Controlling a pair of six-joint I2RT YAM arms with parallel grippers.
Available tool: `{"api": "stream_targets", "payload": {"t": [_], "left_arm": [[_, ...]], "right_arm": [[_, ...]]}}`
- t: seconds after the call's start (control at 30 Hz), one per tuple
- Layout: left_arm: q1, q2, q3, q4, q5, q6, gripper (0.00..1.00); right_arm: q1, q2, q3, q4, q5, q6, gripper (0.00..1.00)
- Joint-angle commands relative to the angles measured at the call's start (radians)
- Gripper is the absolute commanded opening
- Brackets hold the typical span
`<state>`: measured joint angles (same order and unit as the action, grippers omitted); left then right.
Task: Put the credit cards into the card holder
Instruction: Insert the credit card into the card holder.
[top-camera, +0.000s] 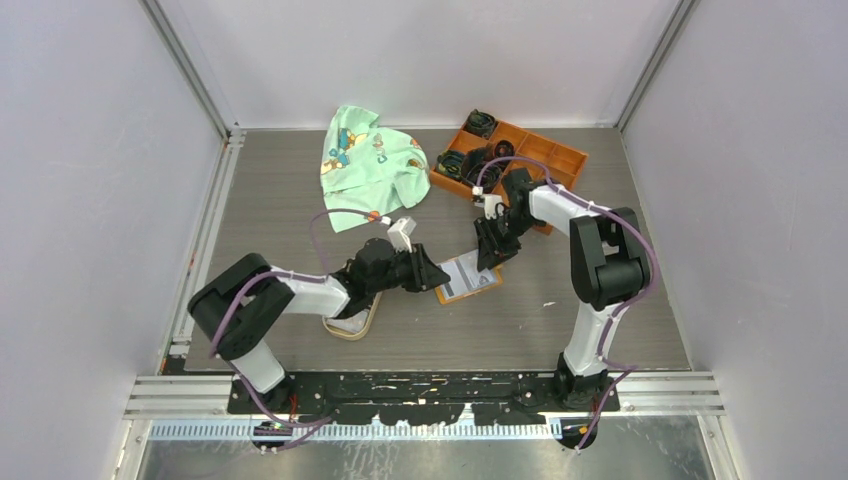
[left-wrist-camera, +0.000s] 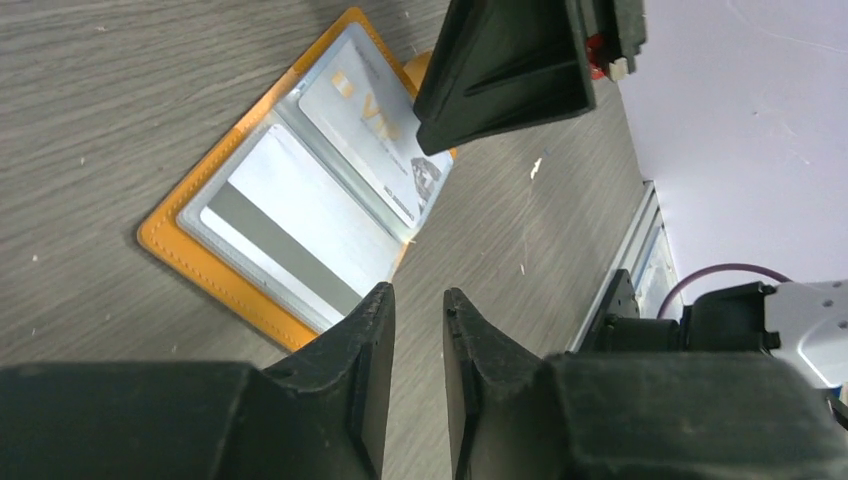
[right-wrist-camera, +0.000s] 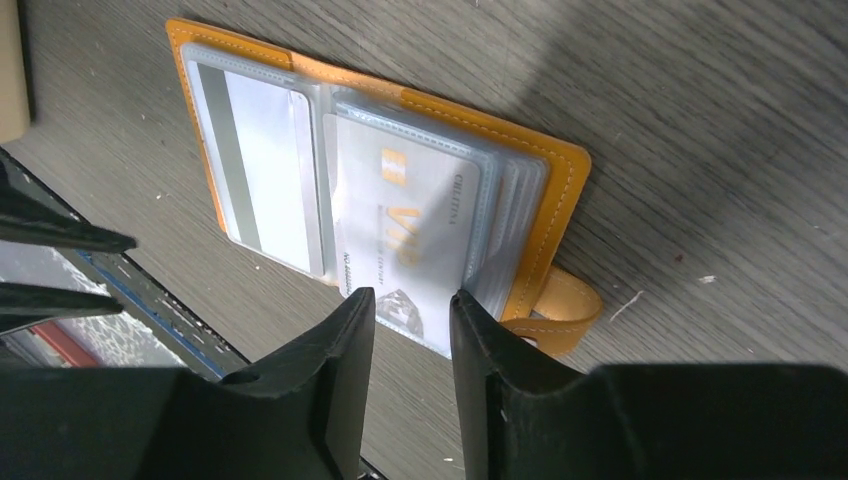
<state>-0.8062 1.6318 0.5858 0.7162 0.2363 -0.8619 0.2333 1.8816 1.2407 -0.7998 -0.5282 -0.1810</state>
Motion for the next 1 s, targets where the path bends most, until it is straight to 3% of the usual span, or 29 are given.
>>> {"api": "stream_targets", "payload": {"t": [0.0, 0.27, 0.53, 0.97], "left_arm": [[-0.008, 0.071, 0.093, 0.012, 0.007, -0.001, 0.23], [-0.008, 0.205, 0.216, -0.084, 0.002, 0.004, 0.19], [-0.008, 0.265, 0.281, -0.127, 0.014, 0.001, 0.23], [-0.008, 0.281, 0.295, -0.145, 0.007, -0.002, 0.23]], "right_arm": [[-0.012, 0.040, 0.024, -0.022, -0.014, -0.022, 0.40], [-0.048, 0.054, 0.042, -0.058, -0.151, -0.026, 0.35], [-0.077, 0.061, 0.045, -0.060, -0.224, -0.008, 0.34], [-0.085, 0.036, 0.022, -0.014, -0.113, 0.011, 0.38]]}}
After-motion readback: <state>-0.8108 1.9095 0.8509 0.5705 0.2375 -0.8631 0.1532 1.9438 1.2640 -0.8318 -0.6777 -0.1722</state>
